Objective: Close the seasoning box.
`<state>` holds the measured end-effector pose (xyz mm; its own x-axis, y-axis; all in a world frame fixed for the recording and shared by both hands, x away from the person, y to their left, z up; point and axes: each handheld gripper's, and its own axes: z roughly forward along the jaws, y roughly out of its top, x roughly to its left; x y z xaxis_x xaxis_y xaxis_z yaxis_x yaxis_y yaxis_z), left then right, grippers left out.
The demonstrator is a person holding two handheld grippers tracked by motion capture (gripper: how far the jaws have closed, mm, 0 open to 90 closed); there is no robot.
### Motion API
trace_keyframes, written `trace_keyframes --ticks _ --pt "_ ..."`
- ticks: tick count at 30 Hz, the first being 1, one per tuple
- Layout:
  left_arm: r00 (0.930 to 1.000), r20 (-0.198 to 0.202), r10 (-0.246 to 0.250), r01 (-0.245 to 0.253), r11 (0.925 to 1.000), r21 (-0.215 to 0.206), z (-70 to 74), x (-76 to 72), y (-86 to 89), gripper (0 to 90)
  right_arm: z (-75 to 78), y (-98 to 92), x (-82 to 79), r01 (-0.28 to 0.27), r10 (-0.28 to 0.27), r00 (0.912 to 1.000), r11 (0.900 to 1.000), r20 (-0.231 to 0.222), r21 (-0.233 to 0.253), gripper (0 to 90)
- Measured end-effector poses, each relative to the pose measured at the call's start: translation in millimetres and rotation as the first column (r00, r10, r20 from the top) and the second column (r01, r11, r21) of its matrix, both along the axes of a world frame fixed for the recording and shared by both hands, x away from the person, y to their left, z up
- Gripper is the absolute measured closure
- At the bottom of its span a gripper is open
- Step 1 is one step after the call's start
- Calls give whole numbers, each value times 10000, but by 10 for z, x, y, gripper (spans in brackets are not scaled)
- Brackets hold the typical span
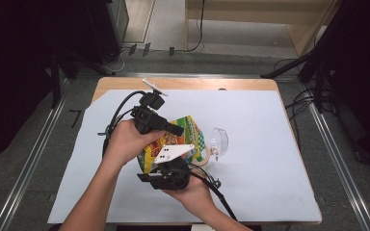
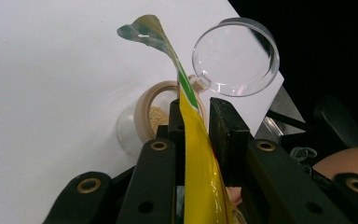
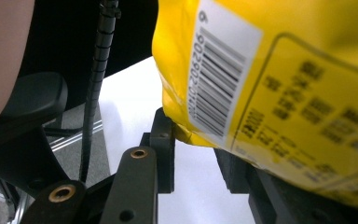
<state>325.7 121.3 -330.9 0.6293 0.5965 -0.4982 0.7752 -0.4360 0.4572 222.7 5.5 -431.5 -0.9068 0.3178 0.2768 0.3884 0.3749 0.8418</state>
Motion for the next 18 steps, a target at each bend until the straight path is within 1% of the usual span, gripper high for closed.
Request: trace_keyframes --ticks 2,4,5,18 --pt "10000 -57 -1 0 10000 -85 -9 3 9 794 -13 -3 0 -33 34 10000 10000 30 -22 713" --pt "10000 -5 26 -26 10000 -81 -10 3 13 794 -17 -1 1 -11 11 10000 10000 -1 3 713" --pt "10000 3 60 -60 9999 -149 -6 2 15 794 -7 -3 -1 -16 16 10000 10000 -28 29 712" --pt "9996 260 89 -86 9999 -91 15 -23 -1 788 36 -11 -22 -16 16 10000 10000 -9 34 713"
